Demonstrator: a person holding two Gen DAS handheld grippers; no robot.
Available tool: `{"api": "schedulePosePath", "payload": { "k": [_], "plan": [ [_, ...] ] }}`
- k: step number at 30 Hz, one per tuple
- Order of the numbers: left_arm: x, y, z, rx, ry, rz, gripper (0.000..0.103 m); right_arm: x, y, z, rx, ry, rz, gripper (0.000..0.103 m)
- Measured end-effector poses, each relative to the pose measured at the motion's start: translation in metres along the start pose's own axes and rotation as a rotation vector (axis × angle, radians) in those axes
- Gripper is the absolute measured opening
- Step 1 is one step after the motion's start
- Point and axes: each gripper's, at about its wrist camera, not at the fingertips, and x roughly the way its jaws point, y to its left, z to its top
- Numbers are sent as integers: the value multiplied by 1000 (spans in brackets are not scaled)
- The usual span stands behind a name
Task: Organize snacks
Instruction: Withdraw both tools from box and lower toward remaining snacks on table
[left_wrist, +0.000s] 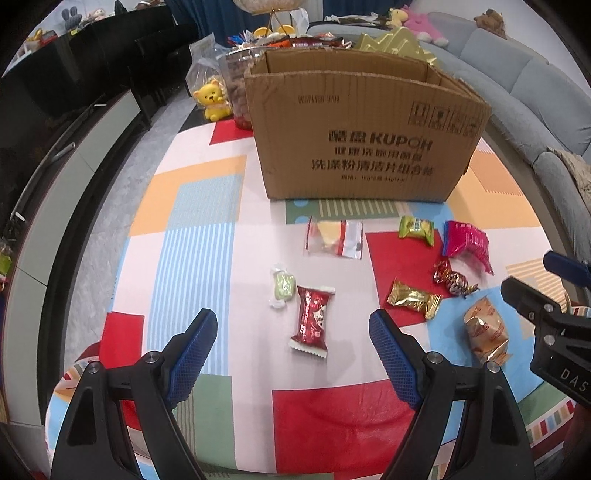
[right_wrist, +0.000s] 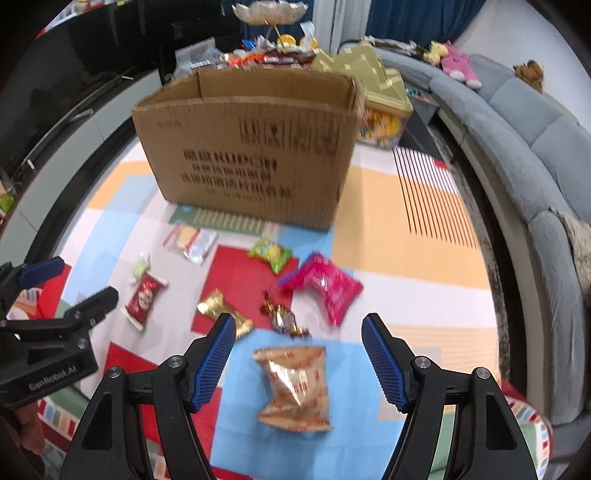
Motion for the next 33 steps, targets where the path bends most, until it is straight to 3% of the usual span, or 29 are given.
{"api": "schedulePosePath", "payload": {
  "k": [23,27,33],
  "plan": [
    [48,-6,-13,15,82,22,82,47,-9,-35,69,186,3,71],
    [56,-6,-14,18,99,20,74,55,-7,-38,66,206,4,71],
    [65,-7,-15,21,112,16,74,64,-7,-40,74,228,15,71]
  ]
}}
